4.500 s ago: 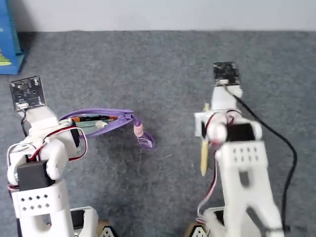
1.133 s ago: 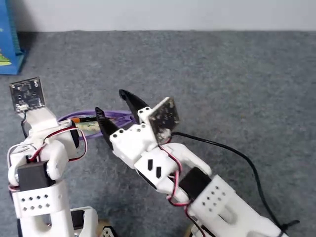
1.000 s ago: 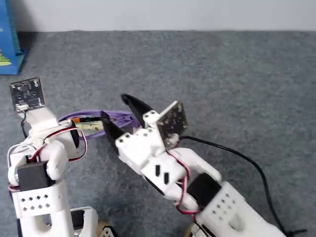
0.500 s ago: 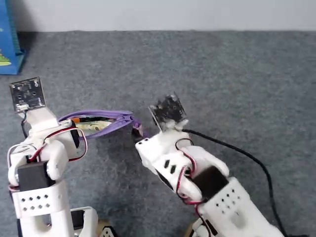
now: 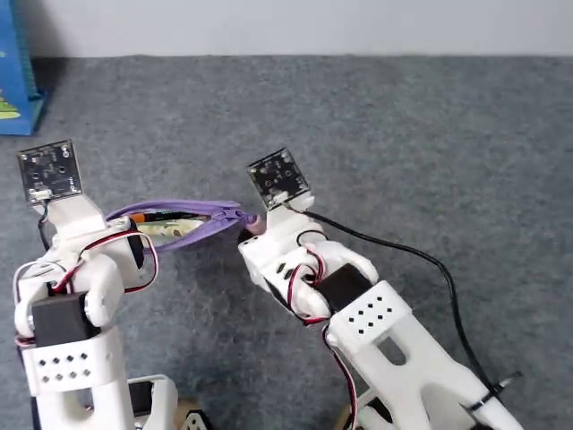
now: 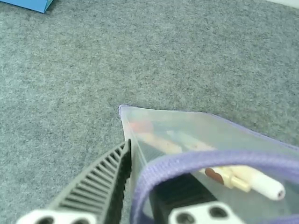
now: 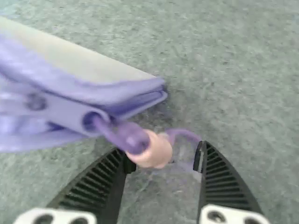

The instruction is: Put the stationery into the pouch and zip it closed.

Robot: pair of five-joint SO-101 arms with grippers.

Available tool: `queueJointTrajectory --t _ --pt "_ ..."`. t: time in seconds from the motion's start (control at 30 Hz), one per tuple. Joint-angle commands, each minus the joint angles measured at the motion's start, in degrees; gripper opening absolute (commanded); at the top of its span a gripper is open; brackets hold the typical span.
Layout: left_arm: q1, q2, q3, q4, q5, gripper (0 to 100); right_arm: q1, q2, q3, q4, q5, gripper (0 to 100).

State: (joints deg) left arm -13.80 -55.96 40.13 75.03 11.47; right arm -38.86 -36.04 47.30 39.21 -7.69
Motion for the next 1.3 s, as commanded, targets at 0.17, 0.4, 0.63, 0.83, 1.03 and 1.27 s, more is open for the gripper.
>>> queueJointTrajectory --t 0.17,0.4,0.63,0.83,1.03,1.27 --pt "-0.4 -0.7 -0.3 -1.1 -0.7 1 1.6 0.0 -0.5 -0.4 1.1 5.9" --pt "-0.4 -0.7 -0.3 -1.1 -0.7 1 1.5 -5.0 -0.5 3.1 1.0 11.3" --pt "-0.4 -0.7 -0.3 -1.1 -0.7 1 1.3 -8.9 1.1 3.2 0.9 11.3" --pt "-0.4 -0.7 -0.3 -1.1 -0.7 1 0.1 -8.9 2.3 0.5 1.1 11.3" --pt "-0.4 -0.7 -0.3 -1.1 -0.7 1 -3.4 -9.5 2.5 4.4 1.1 11.7" --pt "-0.4 -0.7 -0.3 -1.1 -0.8 1 -3.4 -12.3 2.2 7.7 1.1 11.4"
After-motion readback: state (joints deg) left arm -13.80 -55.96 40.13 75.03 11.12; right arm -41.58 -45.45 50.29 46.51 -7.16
